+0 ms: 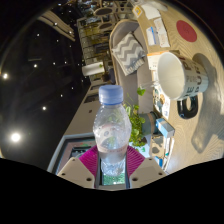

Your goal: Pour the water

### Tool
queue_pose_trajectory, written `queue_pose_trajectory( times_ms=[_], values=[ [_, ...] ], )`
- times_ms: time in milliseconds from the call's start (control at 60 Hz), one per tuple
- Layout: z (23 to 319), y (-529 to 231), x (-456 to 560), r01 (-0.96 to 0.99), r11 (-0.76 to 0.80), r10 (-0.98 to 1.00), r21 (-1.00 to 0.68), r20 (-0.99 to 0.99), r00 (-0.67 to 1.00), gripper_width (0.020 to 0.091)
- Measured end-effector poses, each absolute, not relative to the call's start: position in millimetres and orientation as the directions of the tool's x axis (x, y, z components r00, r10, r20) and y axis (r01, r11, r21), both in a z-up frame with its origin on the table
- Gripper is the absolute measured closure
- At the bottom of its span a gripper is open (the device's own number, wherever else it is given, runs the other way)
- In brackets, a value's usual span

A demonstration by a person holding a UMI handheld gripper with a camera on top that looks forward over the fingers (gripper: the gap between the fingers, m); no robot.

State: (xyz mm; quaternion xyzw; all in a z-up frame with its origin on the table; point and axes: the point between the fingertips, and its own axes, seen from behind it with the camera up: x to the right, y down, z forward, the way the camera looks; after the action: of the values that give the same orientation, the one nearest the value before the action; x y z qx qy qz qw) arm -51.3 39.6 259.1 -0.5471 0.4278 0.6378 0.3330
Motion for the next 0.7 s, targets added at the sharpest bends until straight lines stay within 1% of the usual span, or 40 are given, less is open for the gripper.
queue_pose_trajectory(
  times_ms=[83, 183, 267, 283, 317, 400, 467, 550, 650, 700],
  values=[
    [242.7, 42.3, -35.0, -0.863, -0.388, -0.083, 0.325, -0.944, -0.318, 0.0764],
    [222.4, 47.9, -27.6, -0.826, -0.355, -0.130, 0.438, -0.898, -0.421, 0.0768],
    [211.9, 48.8, -26.5, -0.812, -0.352, -0.149, 0.465, -0.885, -0.442, 0.0767],
    [215.3, 40.3, -23.4, -0.808, -0.352, -0.153, 0.473, -0.881, -0.448, 0.0768],
    [211.5, 50.7, -27.0, -0.803, -0.356, -0.157, 0.477, -0.878, -0.452, 0.0765],
    [211.8, 48.2, -27.4, -0.809, -0.373, -0.170, 0.454, -0.891, -0.421, 0.0768],
    [212.4, 50.6, -29.7, -0.830, -0.406, -0.173, 0.382, -0.924, -0.341, 0.0764],
    [226.9, 49.4, -25.7, -0.863, -0.454, -0.133, 0.222, -0.975, -0.181, 0.0766],
    [260.9, 50.3, -3.1, -0.876, -0.479, -0.012, -0.052, -0.998, 0.066, 0.0767],
    [284.0, 54.4, 11.1, -0.860, -0.455, 0.061, -0.230, -0.972, 0.227, 0.0763]
  ],
)
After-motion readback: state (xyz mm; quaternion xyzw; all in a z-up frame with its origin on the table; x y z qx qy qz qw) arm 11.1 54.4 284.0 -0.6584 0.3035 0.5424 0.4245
